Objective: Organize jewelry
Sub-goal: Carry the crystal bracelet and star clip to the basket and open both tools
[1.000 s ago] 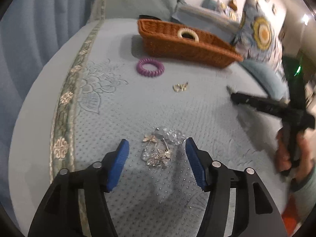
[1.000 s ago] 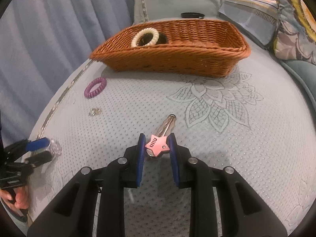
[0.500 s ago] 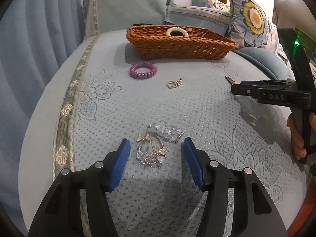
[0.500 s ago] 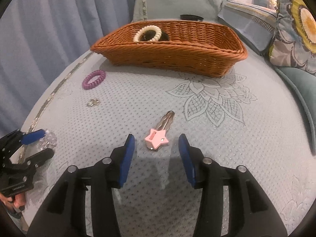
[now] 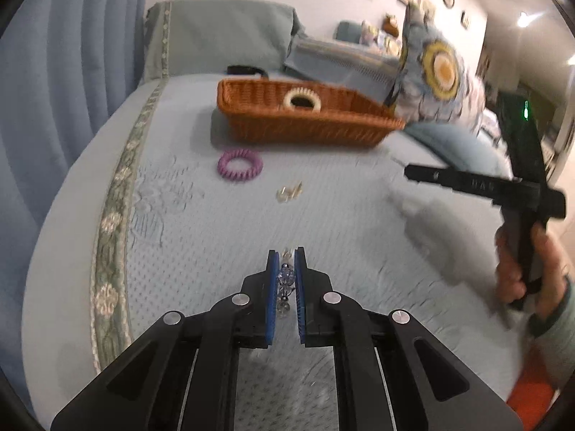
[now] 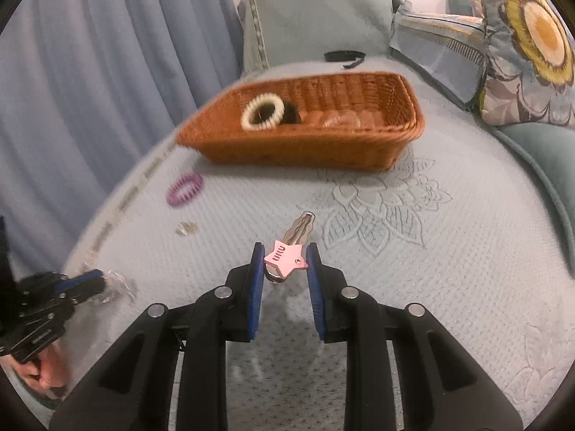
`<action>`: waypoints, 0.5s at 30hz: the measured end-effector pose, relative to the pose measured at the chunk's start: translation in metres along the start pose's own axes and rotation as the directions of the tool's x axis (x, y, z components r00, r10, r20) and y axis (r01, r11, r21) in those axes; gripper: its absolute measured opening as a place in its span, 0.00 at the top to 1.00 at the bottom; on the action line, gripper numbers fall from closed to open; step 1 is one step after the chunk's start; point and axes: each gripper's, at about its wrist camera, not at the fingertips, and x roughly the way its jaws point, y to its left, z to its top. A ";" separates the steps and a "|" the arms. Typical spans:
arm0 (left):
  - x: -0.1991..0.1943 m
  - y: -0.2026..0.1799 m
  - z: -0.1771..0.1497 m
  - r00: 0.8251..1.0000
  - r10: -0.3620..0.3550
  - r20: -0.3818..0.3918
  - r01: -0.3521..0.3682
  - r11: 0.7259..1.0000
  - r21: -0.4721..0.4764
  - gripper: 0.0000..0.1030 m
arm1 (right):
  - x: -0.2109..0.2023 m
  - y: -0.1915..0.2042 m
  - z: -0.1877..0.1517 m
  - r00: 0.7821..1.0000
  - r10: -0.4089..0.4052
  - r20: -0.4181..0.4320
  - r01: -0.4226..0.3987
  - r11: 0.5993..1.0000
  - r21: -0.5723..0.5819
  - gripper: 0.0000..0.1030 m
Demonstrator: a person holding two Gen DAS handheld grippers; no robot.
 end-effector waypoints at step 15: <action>-0.007 -0.022 0.124 0.961 -0.146 0.236 0.136 0.989 0.061 0.93 | -0.029 -0.010 0.061 0.991 0.007 0.136 -0.005 1.000 -0.011 0.80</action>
